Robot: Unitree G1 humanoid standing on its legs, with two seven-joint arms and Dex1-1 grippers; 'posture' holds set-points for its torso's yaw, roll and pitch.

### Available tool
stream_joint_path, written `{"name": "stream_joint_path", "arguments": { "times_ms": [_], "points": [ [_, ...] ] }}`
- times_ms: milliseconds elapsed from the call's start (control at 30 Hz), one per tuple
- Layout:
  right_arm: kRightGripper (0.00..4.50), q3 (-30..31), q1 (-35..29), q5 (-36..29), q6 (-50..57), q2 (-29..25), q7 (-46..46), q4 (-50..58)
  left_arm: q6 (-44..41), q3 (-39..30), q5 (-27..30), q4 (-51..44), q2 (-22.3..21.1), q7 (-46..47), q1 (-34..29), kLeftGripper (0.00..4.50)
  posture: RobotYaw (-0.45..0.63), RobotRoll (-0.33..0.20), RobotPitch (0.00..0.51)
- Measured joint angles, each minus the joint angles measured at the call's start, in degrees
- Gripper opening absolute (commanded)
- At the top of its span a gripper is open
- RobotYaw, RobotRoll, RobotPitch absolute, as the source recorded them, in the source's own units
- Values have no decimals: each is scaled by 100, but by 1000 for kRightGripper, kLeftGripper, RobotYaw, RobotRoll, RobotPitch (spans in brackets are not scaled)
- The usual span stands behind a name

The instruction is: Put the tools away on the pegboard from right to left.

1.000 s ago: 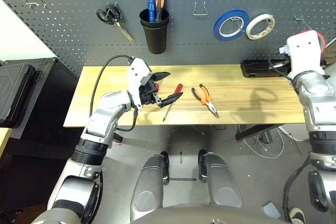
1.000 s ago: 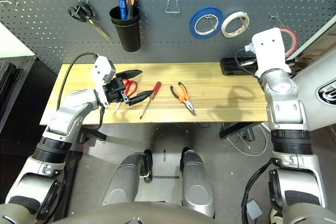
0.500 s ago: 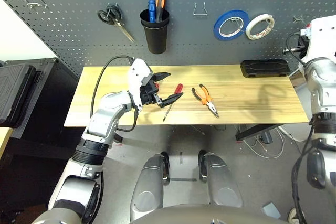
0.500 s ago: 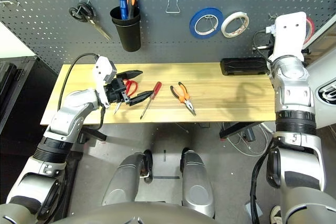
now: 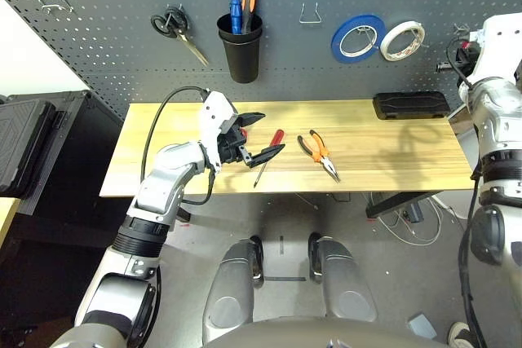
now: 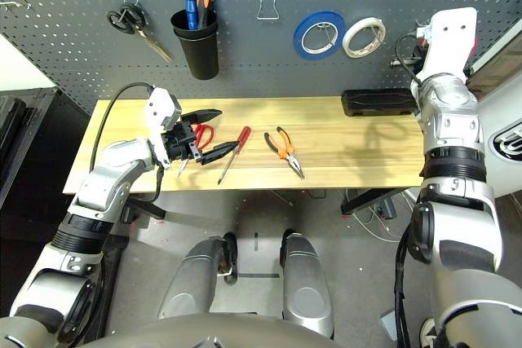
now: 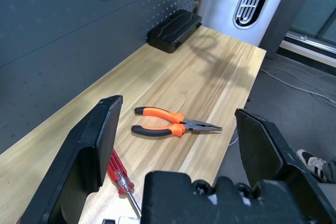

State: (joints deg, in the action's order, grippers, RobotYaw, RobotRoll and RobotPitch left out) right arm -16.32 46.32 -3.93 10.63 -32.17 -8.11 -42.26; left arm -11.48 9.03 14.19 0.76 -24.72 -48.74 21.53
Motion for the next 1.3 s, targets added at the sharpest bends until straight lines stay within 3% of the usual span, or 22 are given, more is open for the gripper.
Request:
{"name": "stream_joint_path", "arguments": {
  "times_ms": [333, 667, 700, 1067, 1300],
  "points": [
    [18, -8, 124, -8, -279, -1, 47, -576, -60, 13, 0, -72, -6, 3, -81, 4500, -90, 0, 171],
    [18, -10, 711, -54, -582, -2, 114, -1476, -133, 21, 0, -104, -9, 0, -81, 4500, -82, 0, 175],
    [606, -11, 757, -62, -602, -2, 126, -1557, -138, 21, 0, -111, -9, 1, -82, 4500, -82, 0, 175],
    [4347, -27, 923, -160, -714, 10, 378, -1933, -197, 30, 0, -227, 5, 35, -146, 4500, -77, 0, 174],
    [4470, 223, 143, -195, -884, 167, -272, -518, -207, 52, -14, -243, 17, 83, -154, 4500, -79, 0, 174]
  ]
}}
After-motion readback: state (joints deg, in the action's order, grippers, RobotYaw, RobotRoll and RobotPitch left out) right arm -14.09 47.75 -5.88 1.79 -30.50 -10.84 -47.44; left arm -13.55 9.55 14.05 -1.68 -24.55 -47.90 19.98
